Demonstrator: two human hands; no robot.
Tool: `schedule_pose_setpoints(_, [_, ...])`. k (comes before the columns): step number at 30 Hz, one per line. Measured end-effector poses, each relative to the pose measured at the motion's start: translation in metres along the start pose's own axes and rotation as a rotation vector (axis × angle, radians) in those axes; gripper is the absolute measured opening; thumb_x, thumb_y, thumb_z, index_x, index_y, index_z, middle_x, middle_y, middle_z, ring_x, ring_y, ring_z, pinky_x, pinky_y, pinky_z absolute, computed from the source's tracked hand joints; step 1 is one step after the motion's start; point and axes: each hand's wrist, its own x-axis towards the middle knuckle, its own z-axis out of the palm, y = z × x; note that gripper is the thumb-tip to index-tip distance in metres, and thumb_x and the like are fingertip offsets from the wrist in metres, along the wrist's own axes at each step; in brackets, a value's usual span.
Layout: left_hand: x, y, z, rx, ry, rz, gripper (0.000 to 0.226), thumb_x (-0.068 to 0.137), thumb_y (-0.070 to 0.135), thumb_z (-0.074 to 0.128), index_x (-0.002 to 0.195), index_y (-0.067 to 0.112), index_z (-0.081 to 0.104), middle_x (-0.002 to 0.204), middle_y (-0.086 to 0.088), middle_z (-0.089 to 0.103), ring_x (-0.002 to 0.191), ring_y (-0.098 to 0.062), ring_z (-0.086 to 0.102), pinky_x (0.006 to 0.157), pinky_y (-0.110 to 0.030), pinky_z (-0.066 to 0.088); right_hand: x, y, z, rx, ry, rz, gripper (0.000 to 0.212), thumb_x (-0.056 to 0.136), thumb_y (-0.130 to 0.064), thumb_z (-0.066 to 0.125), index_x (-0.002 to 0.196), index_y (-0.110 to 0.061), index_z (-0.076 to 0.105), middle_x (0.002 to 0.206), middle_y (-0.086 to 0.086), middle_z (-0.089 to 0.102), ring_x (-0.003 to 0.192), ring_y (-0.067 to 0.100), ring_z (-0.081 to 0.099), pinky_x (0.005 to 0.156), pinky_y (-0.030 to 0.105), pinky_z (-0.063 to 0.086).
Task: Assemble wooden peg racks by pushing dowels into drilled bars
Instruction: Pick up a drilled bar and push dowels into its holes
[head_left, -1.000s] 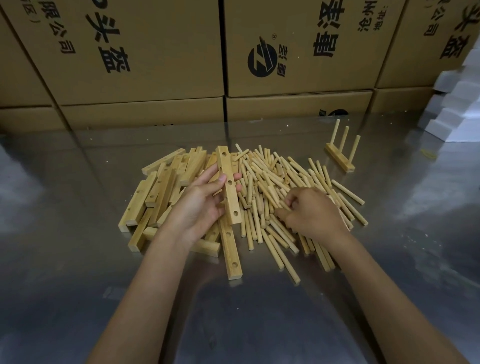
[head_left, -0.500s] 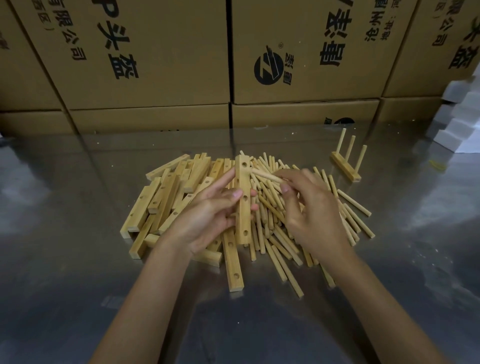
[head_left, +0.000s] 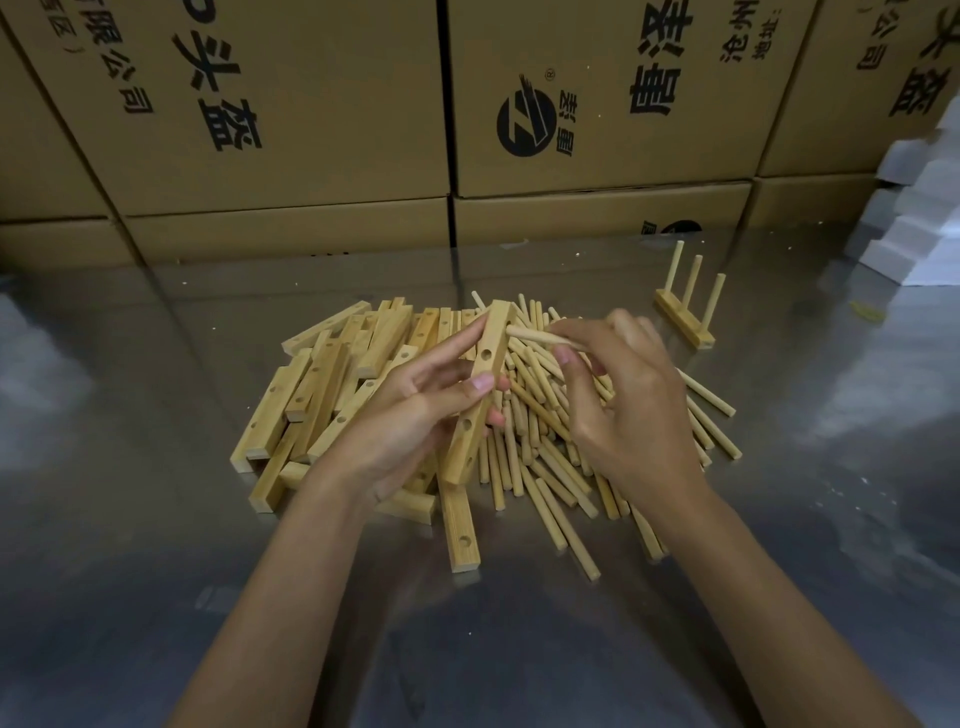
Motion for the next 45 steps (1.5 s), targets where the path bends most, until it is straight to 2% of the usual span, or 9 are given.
schedule_pose_setpoints(5, [0.0,0.0,0.001,0.061,-0.017,0.0,0.055,0.082,0.02,0.071,0.131,0.04,0.055,0.116,-0.012,0.074,0.088,-0.02,0.072,0.084,-0.033,0.06,-0.001,0.001,0.002,-0.023,0.027,-0.013,0.02,0.095,-0.005,0.06,0.113,-0.007,0.069,0.09,-0.006,0.049,0.085,0.009,0.042,0.072,0.014,0.031])
schedule_pose_setpoints(11, [-0.001,0.0,0.001,0.086,-0.014,0.006,0.056,0.083,0.02,0.071,0.133,0.039,0.052,0.114,-0.012,0.074,0.084,-0.019,0.071,0.077,-0.028,0.058,-0.001,0.003,0.001,-0.035,0.003,-0.018,0.021,0.094,-0.004,0.061,0.113,-0.008,0.07,0.087,-0.007,0.046,0.085,0.007,0.039,0.073,0.009,0.03])
schedule_pose_setpoints(23, [0.0,-0.005,0.001,0.136,0.013,0.013,0.057,0.086,0.02,0.068,0.136,0.042,0.051,0.116,-0.01,0.073,0.085,-0.018,0.07,0.081,-0.027,0.057,-0.002,0.0,0.004,0.025,-0.035,0.002,0.02,0.091,0.004,0.06,0.106,-0.005,0.071,0.083,0.002,0.056,0.081,0.016,0.047,0.068,0.024,0.034])
schedule_pose_setpoints(29, [0.0,-0.006,0.0,0.21,0.026,0.014,0.059,0.085,0.02,0.068,0.139,0.04,0.051,0.116,-0.005,0.074,0.083,-0.02,0.07,0.08,-0.027,0.058,-0.005,0.0,0.008,0.078,-0.036,0.052,0.021,0.09,0.005,0.059,0.104,-0.005,0.071,0.085,0.001,0.061,0.08,0.014,0.052,0.069,0.02,0.037])
schedule_pose_setpoints(32, [0.002,-0.007,-0.001,0.252,0.05,0.015,0.055,0.092,0.013,0.065,0.137,0.041,0.051,0.112,-0.003,0.075,0.082,-0.022,0.072,0.079,-0.03,0.06,-0.005,0.001,0.008,0.188,-0.085,0.157,0.021,0.092,-0.002,0.061,0.106,-0.012,0.072,0.09,-0.005,0.066,0.079,0.006,0.056,0.067,0.013,0.042])
schedule_pose_setpoints(34, [0.006,-0.01,0.002,0.277,0.09,0.007,0.056,0.095,0.009,0.063,0.143,0.035,0.049,0.108,-0.002,0.076,0.081,-0.021,0.073,0.077,-0.03,0.061,-0.003,0.003,0.008,0.328,-0.104,0.32,0.017,0.093,-0.011,0.065,0.105,-0.018,0.074,0.088,-0.013,0.07,0.081,0.002,0.063,0.066,0.012,0.049])
schedule_pose_setpoints(38, [0.007,-0.01,0.001,0.225,0.131,-0.03,0.053,0.097,0.005,0.059,0.145,0.027,0.05,0.104,-0.006,0.076,0.077,-0.019,0.072,0.07,-0.028,0.06,-0.001,0.007,0.003,0.749,-0.098,0.69,0.014,0.086,-0.014,0.075,0.097,-0.022,0.078,0.082,-0.003,0.076,0.069,0.008,0.07,0.066,0.018,0.056])
schedule_pose_setpoints(41, [0.004,-0.003,-0.014,0.06,0.211,-0.072,0.052,0.098,0.004,0.055,0.145,0.024,0.047,0.1,-0.009,0.077,0.071,-0.016,0.069,0.066,-0.027,0.059,0.001,0.012,-0.004,0.97,-0.05,0.77,0.017,0.085,-0.008,0.075,0.101,-0.014,0.078,0.092,0.008,0.077,0.08,0.02,0.074,0.074,0.024,0.059])
schedule_pose_setpoints(45, [0.0,0.003,-0.019,0.002,0.215,-0.019,0.05,0.095,0.007,0.059,0.138,0.032,0.053,0.107,-0.01,0.076,0.074,-0.016,0.068,0.066,-0.027,0.058,0.002,0.014,-0.003,0.905,-0.089,0.751,0.015,0.084,-0.007,0.076,0.096,-0.016,0.079,0.095,0.002,0.077,0.083,0.02,0.074,0.072,0.022,0.058])
